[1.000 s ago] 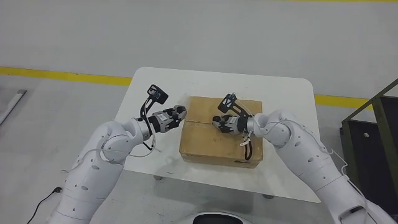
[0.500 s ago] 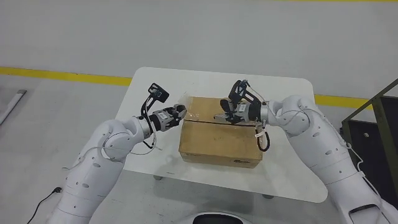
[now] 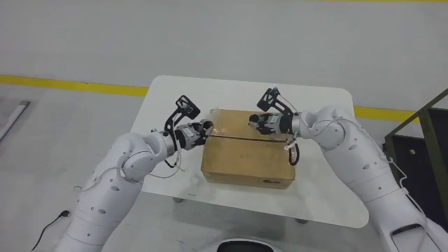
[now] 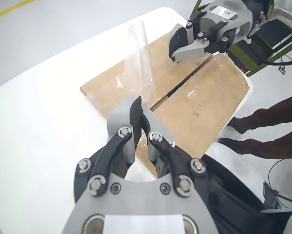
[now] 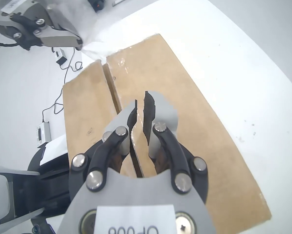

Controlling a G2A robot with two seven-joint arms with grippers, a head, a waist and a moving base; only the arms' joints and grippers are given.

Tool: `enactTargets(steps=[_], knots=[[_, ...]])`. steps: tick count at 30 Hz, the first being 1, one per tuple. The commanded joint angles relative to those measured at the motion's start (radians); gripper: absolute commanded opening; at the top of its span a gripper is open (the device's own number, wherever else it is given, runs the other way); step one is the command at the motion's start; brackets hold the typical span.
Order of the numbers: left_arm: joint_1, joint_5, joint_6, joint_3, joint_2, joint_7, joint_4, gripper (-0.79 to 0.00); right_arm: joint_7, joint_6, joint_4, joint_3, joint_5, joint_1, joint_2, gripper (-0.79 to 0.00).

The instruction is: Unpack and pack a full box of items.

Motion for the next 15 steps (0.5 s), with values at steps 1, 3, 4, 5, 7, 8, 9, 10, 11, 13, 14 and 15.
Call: enactTargets(steps=[1, 3, 4, 5, 7, 8, 9, 10, 11, 13, 14, 15], knots=[[-0.002, 0.055, -0.008, 0.021, -0.001, 0.007, -0.013, -0.785, 0.012, -0.003, -0.003, 0.022, 0.016, -0.025, 0.009, -0.776], [-0.005, 0.087, -0.014, 0.039, -0.003, 0.009, -0.018, -0.776, 0.022, -0.002, -0.014, 0.039, 0.021, -0.050, 0.017, -0.785], [-0.007, 0.092, -0.017, 0.048, -0.004, 0.010, -0.019, -0.770, 0.024, 0.002, -0.024, 0.047, 0.018, -0.061, 0.021, -0.785], [-0.009, 0.097, -0.021, 0.059, -0.005, 0.008, -0.019, -0.739, 0.024, 0.008, -0.033, 0.054, 0.012, -0.071, 0.025, -0.785], [-0.019, 0.121, -0.033, 0.082, -0.008, -0.001, -0.021, -0.711, 0.022, 0.018, -0.044, 0.062, 0.009, -0.090, 0.029, -0.785], [-0.023, 0.129, -0.036, 0.093, -0.010, 0.000, -0.019, -0.727, 0.020, 0.022, -0.048, 0.064, 0.008, -0.094, 0.030, -0.785], [-0.027, 0.133, -0.040, 0.104, -0.012, -0.003, -0.016, -0.739, 0.017, 0.028, -0.052, 0.064, 0.001, -0.096, 0.031, -0.785], [-0.033, 0.134, -0.041, 0.114, -0.015, -0.004, -0.012, -0.736, 0.016, 0.039, -0.053, 0.062, -0.012, -0.097, 0.031, -0.785], [-0.039, 0.135, -0.043, 0.124, -0.017, -0.005, -0.009, -0.733, 0.011, 0.049, -0.053, 0.057, -0.018, -0.097, 0.030, -0.785], [-0.053, 0.138, -0.048, 0.142, -0.021, -0.009, -0.001, -0.597, 0.001, 0.057, -0.048, 0.046, -0.017, -0.095, 0.026, -0.785], [-0.059, 0.139, -0.050, 0.149, -0.023, -0.009, 0.002, -0.517, -0.002, 0.061, -0.046, 0.040, -0.019, -0.092, 0.024, -0.785], [-0.065, 0.137, -0.055, 0.156, -0.025, -0.009, 0.003, -0.203, -0.005, 0.065, -0.044, 0.035, -0.020, -0.089, 0.022, -0.785]])
